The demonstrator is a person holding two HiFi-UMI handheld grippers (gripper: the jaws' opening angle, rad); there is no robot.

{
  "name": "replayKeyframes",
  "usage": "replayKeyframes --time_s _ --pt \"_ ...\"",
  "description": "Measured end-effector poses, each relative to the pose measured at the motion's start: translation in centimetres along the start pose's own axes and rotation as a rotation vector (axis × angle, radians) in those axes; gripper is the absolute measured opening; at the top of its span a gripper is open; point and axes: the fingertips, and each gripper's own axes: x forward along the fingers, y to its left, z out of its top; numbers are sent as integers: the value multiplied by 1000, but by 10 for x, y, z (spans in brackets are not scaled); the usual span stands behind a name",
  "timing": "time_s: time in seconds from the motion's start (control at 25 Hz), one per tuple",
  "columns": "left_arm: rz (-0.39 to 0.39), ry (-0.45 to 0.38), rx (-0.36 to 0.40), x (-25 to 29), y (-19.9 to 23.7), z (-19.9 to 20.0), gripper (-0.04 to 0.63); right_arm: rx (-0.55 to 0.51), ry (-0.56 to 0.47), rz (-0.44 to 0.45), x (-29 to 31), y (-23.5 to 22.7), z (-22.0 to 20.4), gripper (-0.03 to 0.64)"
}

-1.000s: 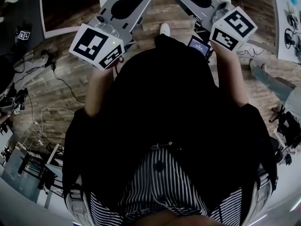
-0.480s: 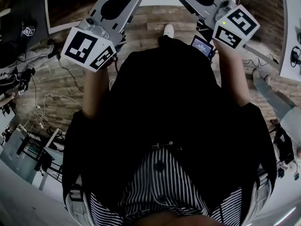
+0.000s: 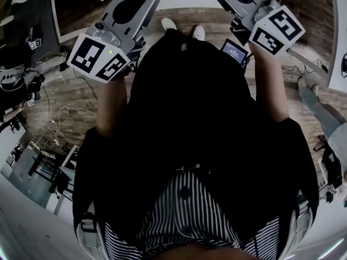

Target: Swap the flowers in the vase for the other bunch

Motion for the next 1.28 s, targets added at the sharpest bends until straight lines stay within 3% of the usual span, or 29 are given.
replayKeyframes --time_s 0.32,0.68,0.92,1.28 --pt "-62 -4 6 26 44 2 6 2 12 -108 2 -42 -2 3" --pt "-199 -41 39 65 72 31 6 -25 -40 -258 20 -79 44 3" --pt "-222 -30 48 66 88 33 6 -31 -59 -344 28 -84 55 3" --pt "-320 1 45 68 132 27 6 -15 9 -482 50 -113 42 5"
